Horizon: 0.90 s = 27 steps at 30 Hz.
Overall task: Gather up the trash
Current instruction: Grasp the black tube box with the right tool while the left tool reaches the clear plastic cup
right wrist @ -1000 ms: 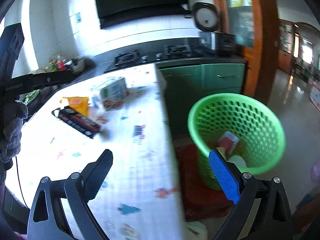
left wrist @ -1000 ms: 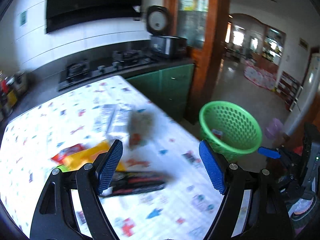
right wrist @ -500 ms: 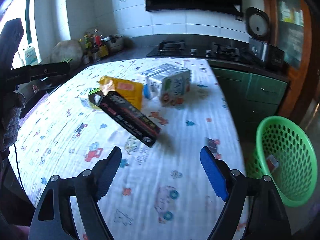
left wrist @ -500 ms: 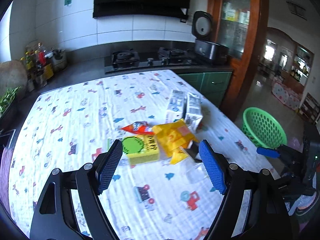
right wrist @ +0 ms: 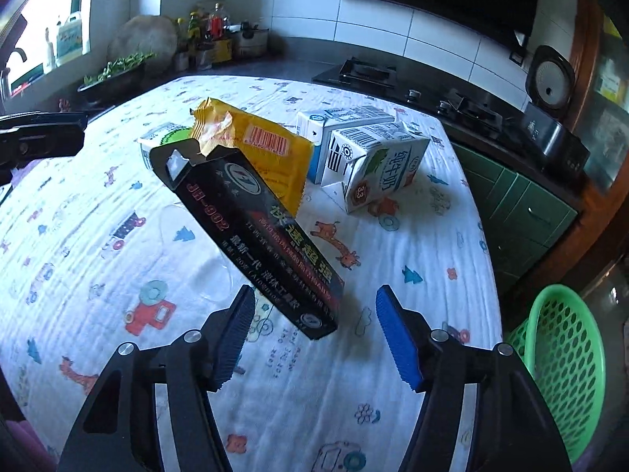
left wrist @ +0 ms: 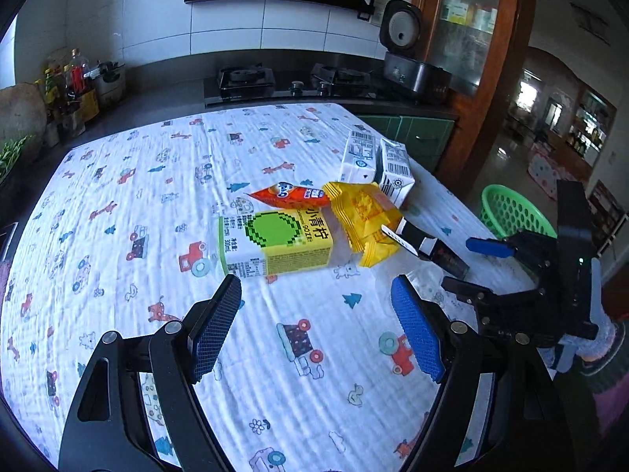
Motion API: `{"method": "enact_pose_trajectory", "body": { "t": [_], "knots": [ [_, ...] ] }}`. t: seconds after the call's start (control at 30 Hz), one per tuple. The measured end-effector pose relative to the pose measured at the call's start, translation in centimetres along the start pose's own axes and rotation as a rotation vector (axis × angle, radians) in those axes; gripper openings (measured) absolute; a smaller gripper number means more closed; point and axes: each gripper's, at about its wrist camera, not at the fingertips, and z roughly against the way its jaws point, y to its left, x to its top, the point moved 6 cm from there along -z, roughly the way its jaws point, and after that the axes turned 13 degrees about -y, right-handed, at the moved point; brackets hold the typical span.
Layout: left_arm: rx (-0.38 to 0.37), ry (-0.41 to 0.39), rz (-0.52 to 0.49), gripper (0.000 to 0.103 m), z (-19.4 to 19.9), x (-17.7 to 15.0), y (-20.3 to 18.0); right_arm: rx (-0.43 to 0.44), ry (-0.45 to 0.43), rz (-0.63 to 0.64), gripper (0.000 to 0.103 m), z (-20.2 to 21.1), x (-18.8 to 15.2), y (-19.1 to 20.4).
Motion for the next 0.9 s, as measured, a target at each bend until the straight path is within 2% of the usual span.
{"method": "enact_pose_trajectory", "body": {
  "t": [0.07,0.2,0.27,0.47,0.7,0.9],
  "knots": [
    [-0.014,0.015,-0.007,0.076,-0.3,-0.5,-0.4,-0.002,0.0,0.034,0.059,-0.6,0.2,0.3],
    [-0.045,0.042,-0.039,0.076,-1.3,-1.3,-1.8,0.001,-0.001,0.078,0.047,-1.6,0.3,0.8],
    [-0.065,0.055,-0.057,0.076,-1.9,-1.7,-2.7,0.006,0.0,0.064,0.036,-1.8,0.2,0.7],
    [-0.119,0.102,-0.074,0.065,-4.4,-2.9,-5.0,0.013,-0.02,-0.02,0.026,-1.1,0.2,-0.2],
    [-0.156,0.134,-0.07,0.054,-6.9,-3.6,-7.0,0.02,-0.048,-0.093,0.018,0.5,0.1,-1.0],
    [-0.169,0.136,-0.065,0.053,-7.7,-3.4,-8.2,0.023,-0.055,-0.129,0.018,1.4,-0.3,-1.3]
  ]
}}
